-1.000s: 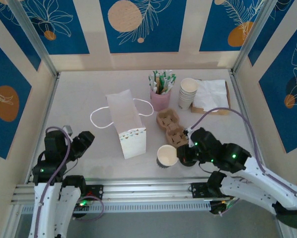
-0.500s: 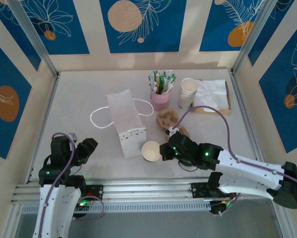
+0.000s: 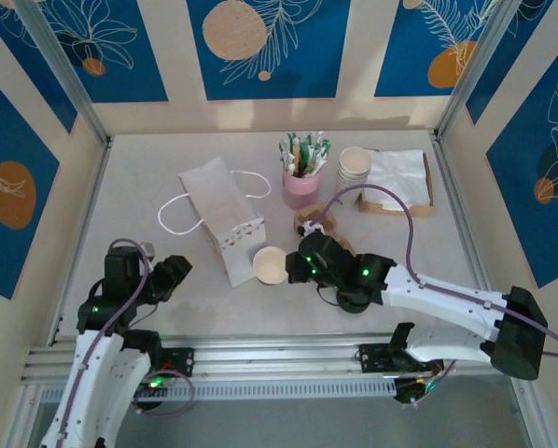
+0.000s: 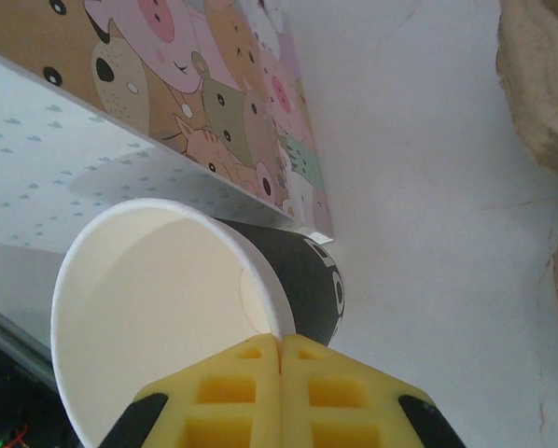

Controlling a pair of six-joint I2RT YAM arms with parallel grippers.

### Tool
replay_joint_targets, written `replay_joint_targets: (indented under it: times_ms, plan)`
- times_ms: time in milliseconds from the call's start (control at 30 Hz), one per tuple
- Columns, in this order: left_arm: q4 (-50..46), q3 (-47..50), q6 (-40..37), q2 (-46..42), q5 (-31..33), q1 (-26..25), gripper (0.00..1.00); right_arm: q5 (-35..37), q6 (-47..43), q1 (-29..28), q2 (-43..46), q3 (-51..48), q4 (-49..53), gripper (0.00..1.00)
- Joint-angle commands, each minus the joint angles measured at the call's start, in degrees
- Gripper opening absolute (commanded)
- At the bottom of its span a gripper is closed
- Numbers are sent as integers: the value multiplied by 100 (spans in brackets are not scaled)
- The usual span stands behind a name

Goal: Pack the takeout coffee

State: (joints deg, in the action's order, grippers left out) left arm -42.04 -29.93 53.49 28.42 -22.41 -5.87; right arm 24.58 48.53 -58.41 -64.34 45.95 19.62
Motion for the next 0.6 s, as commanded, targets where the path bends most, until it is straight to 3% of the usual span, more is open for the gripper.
replay_joint_targets:
  times_ms: [0,167,300,433,567]
  plan:
    - [398,139,-13,103,63,-266,56,-106,134,191,-131,299,-175,0]
    - [741,307,181,250,290,-746,56,-142,175,348,-413,664,85,0]
    - [862,391,264,321,488,-1048,56,-60,329,374,-608,1019,1052,0]
    - [856,435,274,313,635,-1144,56,-2,593,377,-620,1192,2074,0]
    - [826,470,377,312,809,-1152,57,-133,835,375,-439,1021,2444,0]
